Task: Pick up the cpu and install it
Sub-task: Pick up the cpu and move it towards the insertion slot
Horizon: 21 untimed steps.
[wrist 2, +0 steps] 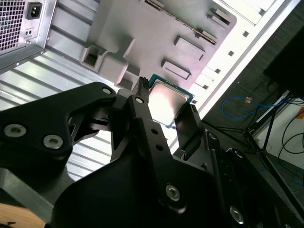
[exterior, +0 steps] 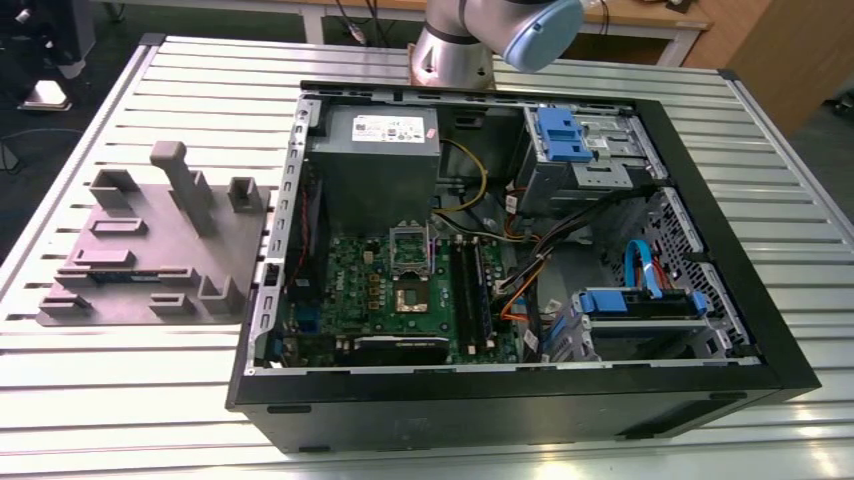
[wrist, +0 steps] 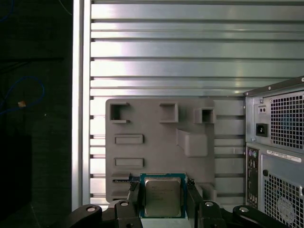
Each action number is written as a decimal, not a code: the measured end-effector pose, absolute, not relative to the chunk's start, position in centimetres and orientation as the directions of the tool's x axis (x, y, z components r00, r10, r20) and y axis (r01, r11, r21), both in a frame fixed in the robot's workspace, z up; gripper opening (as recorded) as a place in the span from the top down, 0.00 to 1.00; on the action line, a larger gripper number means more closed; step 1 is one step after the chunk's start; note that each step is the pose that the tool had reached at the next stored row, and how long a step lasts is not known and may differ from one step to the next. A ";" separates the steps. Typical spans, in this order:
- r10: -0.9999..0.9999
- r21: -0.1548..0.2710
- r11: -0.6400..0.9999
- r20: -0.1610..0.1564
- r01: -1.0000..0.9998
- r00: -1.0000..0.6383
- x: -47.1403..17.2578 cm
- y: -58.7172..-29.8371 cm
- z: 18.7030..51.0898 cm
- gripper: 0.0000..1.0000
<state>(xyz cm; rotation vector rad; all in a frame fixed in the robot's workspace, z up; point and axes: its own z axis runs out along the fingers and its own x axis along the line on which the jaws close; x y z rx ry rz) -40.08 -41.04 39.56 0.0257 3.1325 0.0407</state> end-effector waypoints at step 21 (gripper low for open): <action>0.017 0.026 1.000 -0.008 0.016 -1.000 -39.4 -41.0 39.6 0.53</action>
